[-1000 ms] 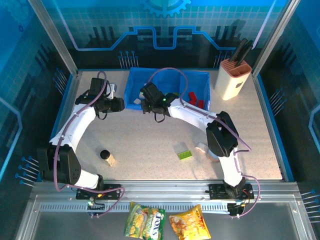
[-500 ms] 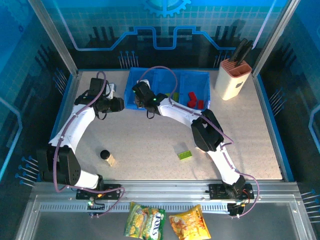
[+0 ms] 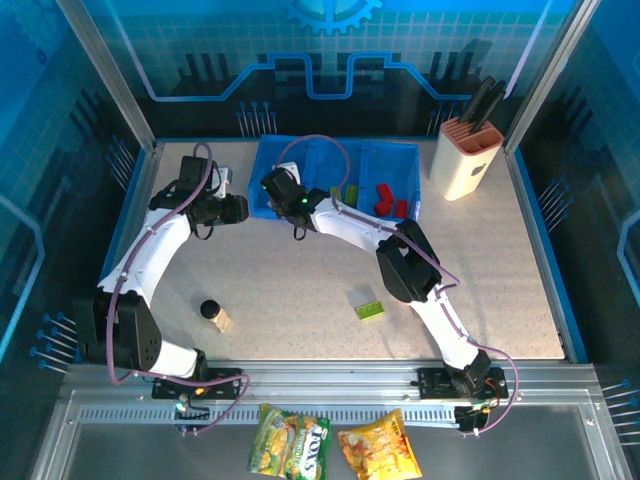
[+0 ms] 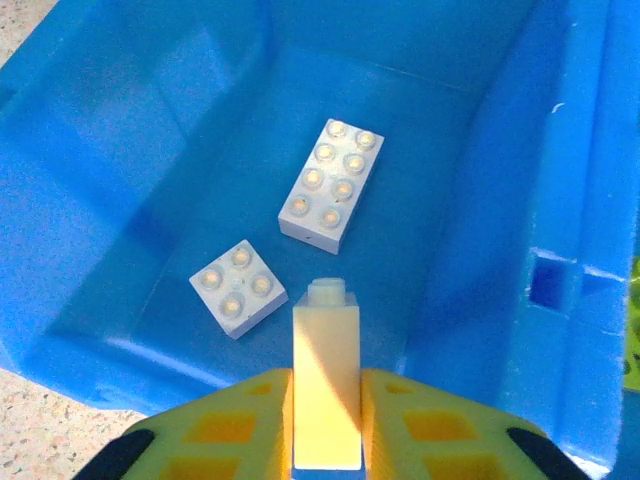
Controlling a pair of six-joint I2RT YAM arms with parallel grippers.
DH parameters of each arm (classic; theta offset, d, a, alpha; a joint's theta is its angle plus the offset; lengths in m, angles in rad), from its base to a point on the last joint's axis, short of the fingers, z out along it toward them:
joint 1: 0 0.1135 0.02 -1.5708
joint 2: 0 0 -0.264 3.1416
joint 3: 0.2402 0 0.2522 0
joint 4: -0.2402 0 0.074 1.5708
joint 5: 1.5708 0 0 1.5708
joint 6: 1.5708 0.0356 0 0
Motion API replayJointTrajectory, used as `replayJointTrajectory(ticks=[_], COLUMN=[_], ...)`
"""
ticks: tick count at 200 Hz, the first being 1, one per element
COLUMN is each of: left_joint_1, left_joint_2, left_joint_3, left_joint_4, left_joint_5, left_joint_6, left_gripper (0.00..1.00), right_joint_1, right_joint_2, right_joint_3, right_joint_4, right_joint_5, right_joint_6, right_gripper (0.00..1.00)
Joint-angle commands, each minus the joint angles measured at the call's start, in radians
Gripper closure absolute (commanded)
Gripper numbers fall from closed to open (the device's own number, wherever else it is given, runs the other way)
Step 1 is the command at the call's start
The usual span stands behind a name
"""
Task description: Sort the legos into containers by color
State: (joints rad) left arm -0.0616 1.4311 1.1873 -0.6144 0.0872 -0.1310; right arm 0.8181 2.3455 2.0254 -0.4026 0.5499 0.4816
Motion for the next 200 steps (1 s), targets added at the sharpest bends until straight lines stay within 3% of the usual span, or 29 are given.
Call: replayJointTrajectory(ticks=[1, 24, 79, 200], left_joint_1=[0.013, 0.013, 0.013, 0.021], left_joint_2=[-0.029, -0.029, -0.028, -0.026], left_joint_3=[-0.013, -0.012, -0.012, -0.010], left_joint_4=[0.012, 0.012, 0.012, 0.013], left_joint_5=[0.015, 0.016, 0.020, 0.052], left_joint_6=[-0.004, -0.004, -0.003, 0.006], left_gripper=[0.55, 0.55, 0.55, 0.53], right_joint_1=[0.015, 0.014, 0.015, 0.008], right_joint_2=[-0.014, -0.043, -0.108, -0.372], right_joint_3=[0.022, 0.019, -0.007, -0.351], right_joint_4=[-0.011, -0.018, -0.090, -0.380], right_joint_5=[0.033, 0.027, -0.017, -0.248], right_joint_6=[-0.015, -0.018, -0.022, 0.066], right_gripper=[0.73, 0.68, 0.68, 0.65])
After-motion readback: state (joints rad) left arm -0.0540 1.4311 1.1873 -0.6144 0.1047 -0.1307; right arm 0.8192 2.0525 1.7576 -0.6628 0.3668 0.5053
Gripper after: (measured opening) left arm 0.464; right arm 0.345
